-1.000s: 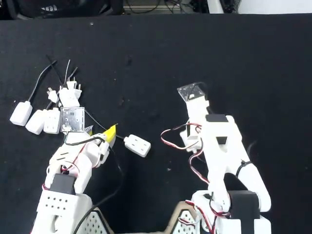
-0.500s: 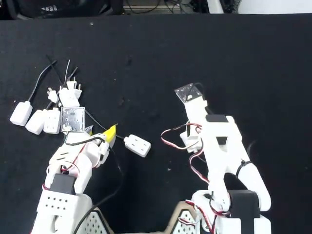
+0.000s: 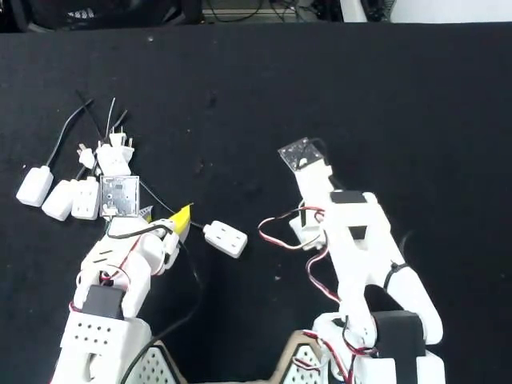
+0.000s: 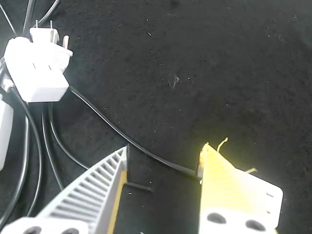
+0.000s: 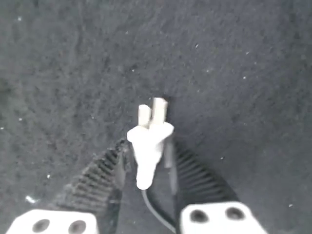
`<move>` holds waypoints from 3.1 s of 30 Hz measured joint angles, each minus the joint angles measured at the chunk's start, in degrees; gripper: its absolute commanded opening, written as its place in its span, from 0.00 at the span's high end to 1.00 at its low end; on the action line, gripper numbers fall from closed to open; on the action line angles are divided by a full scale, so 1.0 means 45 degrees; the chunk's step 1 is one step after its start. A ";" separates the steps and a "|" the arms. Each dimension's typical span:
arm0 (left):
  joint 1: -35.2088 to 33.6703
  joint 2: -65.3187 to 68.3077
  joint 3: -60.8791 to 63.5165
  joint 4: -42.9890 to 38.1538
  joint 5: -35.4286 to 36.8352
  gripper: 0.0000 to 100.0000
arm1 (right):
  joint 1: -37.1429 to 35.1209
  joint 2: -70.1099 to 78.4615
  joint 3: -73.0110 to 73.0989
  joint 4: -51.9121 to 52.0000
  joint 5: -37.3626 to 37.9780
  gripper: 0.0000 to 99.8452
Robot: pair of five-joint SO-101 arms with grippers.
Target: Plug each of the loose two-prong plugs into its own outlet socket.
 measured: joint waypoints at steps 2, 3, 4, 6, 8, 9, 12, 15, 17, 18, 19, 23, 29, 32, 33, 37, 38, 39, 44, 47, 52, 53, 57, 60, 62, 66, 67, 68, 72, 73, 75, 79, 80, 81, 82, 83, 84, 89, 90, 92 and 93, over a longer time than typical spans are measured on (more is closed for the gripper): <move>0.0000 0.0000 0.0000 0.0000 0.0000 0.76 | 0.0371 -0.0020 -0.0020 -0.0039 0.0195 0.99; 0.0000 0.0000 0.0000 0.0000 0.0000 0.76 | 0.0469 -0.0078 -0.0020 -0.0039 0.0254 0.99; 0.0000 0.0000 0.0000 0.0000 0.0000 0.76 | 0.0645 -0.0176 -0.0020 -0.0020 0.0293 0.99; 0.0000 0.0000 0.0000 0.0000 0.0000 0.76 | 0.1035 -0.0410 -0.0020 0.0098 0.0332 0.99; 0.0000 0.0000 0.0000 0.0000 0.0000 0.76 | 0.1309 -0.0645 -0.0020 0.0274 0.0332 0.98; 0.0000 0.0000 0.0000 0.0000 0.0000 0.76 | 0.1348 -0.0703 -0.0020 0.0332 0.0332 0.97; 0.0000 0.0000 0.0000 0.0000 0.0000 0.76 | 0.1387 -0.0703 -0.0020 0.0332 0.0332 0.90; 0.0000 0.0000 0.0000 0.0000 0.0000 0.76 | 0.1465 -0.0469 -0.0020 0.0332 0.0332 0.89; 0.0000 0.0000 0.0000 0.0000 0.0000 0.76 | 0.1446 -0.0137 -0.0020 0.0332 0.0332 0.91; 0.0000 0.0000 0.0000 0.0000 0.0000 0.76 | 0.1446 0.0039 -0.0020 0.0274 0.0332 0.92; 0.0000 0.0000 0.0000 0.0000 0.0000 0.76 | 0.1446 0.0215 -0.0020 0.0059 0.0332 0.93; 0.0000 0.0000 0.0000 0.0000 0.0000 0.76 | 0.1856 0.0625 -0.0020 -0.0723 0.0352 0.95; 0.0000 0.0000 0.0000 0.0000 0.0000 0.76 | 0.2520 0.0567 -0.0020 -0.0879 0.0352 0.99; 0.0000 0.0000 0.0000 0.0000 0.0000 0.76 | 0.2657 0.0078 -0.0020 -0.0567 0.0352 0.99; 0.0000 0.0000 0.0000 0.0000 0.0000 0.76 | 0.2676 -0.0156 -0.0020 -0.0274 0.0332 0.99; 0.0000 0.0000 0.0000 0.0000 0.0000 0.76 | 0.1993 -0.1016 0.0000 0.0547 0.0332 0.99; 0.0000 0.0000 0.0000 0.0000 0.0000 0.76 | 0.1758 -0.1114 0.0059 0.0567 0.0371 0.99; 0.0000 0.0000 0.0000 0.0000 0.0000 0.76 | 0.1641 -0.1153 0.0156 0.0567 0.0371 0.99; 0.0000 0.0000 0.0000 0.0000 0.0000 0.76 | 0.1289 -0.1192 0.0723 0.0352 0.0371 0.99; 0.0000 0.0000 0.0000 0.0000 0.0000 0.76 | 0.1133 -0.1211 0.0918 0.0352 0.0391 0.99; 0.0000 0.0000 0.0000 0.0000 0.0000 0.76 | 0.1074 -0.1211 0.1153 0.0352 0.1172 0.95; 0.0000 0.0000 0.0000 0.0000 0.0000 0.76 | 0.1074 -0.1211 0.1153 0.0371 0.1309 0.92; 0.0000 0.0000 0.0000 0.0000 0.0000 0.76 | 0.1074 -0.1211 0.1153 0.0664 0.1661 0.89; 0.0000 0.0000 0.0000 0.0000 0.0000 0.76 | 0.1074 -0.1211 0.1153 0.0703 0.1680 0.97; 0.0000 0.0000 0.0000 0.0000 0.0000 0.76 | 0.1074 -0.1211 0.1153 0.0703 0.1700 0.99; 0.0000 0.0000 0.0000 0.0000 0.0000 0.76 | 0.1074 -0.1211 0.1153 0.0703 0.1700 0.97; 0.0000 0.0000 0.0000 0.0000 0.0000 0.76 | 0.1074 -0.1211 0.1153 0.0703 0.1700 0.96; 0.0000 0.0000 0.0000 0.0000 0.0000 0.76 | 0.1094 -0.1211 0.1153 0.0703 0.1700 0.95; 0.0000 0.0000 0.0000 0.0000 0.0000 0.76 | 0.1485 -0.1211 0.1153 0.0703 0.2188 0.89; 0.0000 0.0000 0.0000 0.0000 0.0000 0.76 | 0.1465 -0.1211 0.1153 0.0703 0.2305 0.90; 0.0000 0.0000 0.0000 0.0000 0.0000 0.76 | 0.1446 -0.1211 0.1153 0.0860 0.2422 0.91; 0.0000 0.0000 0.0000 0.0000 0.0000 0.76 | 0.1446 -0.1211 0.1153 0.1153 0.2422 0.91; 0.0000 0.0000 0.0000 0.0000 0.0000 0.76 | 0.1446 -0.1211 0.1153 0.1250 0.2422 0.91; 0.0000 0.0000 0.0000 0.0000 0.0000 0.76 | 0.1465 -0.1211 0.1094 0.1407 0.2422 0.91; 0.0000 0.0000 0.0000 0.0000 0.0000 0.76 | 0.1504 -0.1211 0.0957 0.1602 0.2422 0.91; 0.0000 0.0000 0.0000 0.0000 0.0000 0.76 | 0.1543 -0.1211 0.0762 0.1856 0.2422 0.91; 0.0000 0.0000 0.0000 0.0000 0.0000 0.76 | 0.1563 -0.1211 0.0645 0.2051 0.2422 0.91; 0.0000 0.0000 0.0000 0.0000 0.0000 0.76 | 0.1543 -0.1211 0.0625 0.1954 0.2422 0.91; 0.0000 0.0000 0.0000 0.0000 0.0000 0.76 | 0.1543 -0.1211 0.0781 0.1661 0.2422 0.91; 0.0000 0.0000 0.0000 0.0000 0.0000 0.76 | 0.1543 -0.1211 0.1192 0.0938 0.2422 0.92; 0.0000 0.0000 0.0000 0.0000 0.0000 0.76 | 0.1543 -0.1211 0.1368 0.0567 0.2422 0.93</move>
